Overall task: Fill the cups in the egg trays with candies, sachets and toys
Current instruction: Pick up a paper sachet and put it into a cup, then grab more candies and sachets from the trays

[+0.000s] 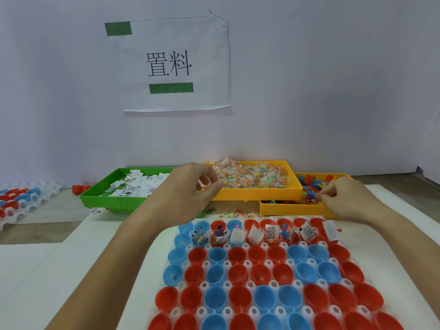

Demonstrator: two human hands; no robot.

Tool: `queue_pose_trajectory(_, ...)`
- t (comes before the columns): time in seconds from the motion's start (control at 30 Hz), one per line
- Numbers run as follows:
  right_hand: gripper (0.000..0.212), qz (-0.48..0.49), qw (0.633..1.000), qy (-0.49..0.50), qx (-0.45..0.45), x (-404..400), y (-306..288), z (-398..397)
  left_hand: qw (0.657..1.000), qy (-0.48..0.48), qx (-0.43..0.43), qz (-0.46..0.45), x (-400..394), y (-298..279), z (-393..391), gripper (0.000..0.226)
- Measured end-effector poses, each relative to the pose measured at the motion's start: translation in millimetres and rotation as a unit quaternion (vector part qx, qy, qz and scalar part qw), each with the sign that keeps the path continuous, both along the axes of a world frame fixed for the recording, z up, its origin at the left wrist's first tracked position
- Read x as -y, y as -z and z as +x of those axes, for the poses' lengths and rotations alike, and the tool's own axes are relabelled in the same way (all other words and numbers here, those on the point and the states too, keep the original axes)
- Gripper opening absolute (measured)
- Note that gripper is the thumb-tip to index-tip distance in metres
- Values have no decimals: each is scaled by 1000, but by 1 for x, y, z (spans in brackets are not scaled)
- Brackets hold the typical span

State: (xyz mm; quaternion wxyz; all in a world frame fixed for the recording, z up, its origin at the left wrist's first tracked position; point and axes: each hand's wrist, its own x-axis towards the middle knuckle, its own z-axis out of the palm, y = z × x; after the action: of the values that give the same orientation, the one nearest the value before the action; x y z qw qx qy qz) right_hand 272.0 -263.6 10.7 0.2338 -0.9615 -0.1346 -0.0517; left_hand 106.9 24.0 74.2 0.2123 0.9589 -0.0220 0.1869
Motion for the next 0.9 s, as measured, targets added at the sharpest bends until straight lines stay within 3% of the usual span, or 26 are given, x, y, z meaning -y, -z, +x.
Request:
queue_pose_trajectory(0.17,9,94,989,28,109,-2,-10,-7,999,16,22,-20,6,-2,0,17)
queue_pose_trajectory(0.47,11,129,985,26,114,1,-11,-10,998,38,20,-40,9,3,1,6)
queue_pose_trajectory(0.6,6,110,985,38,125,1,-5,-5,999,35,13,-36,9,3,1,9)
queue_pose_trajectory(0.67,17,75,989,53,115,2,-2,-2,999,35,12,-36,10,3,1,11)
queue_pose_trajectory(0.9,46,-91,994,-8,-53,2,4,-7,999,36,-1,-36,12,3,0,10)
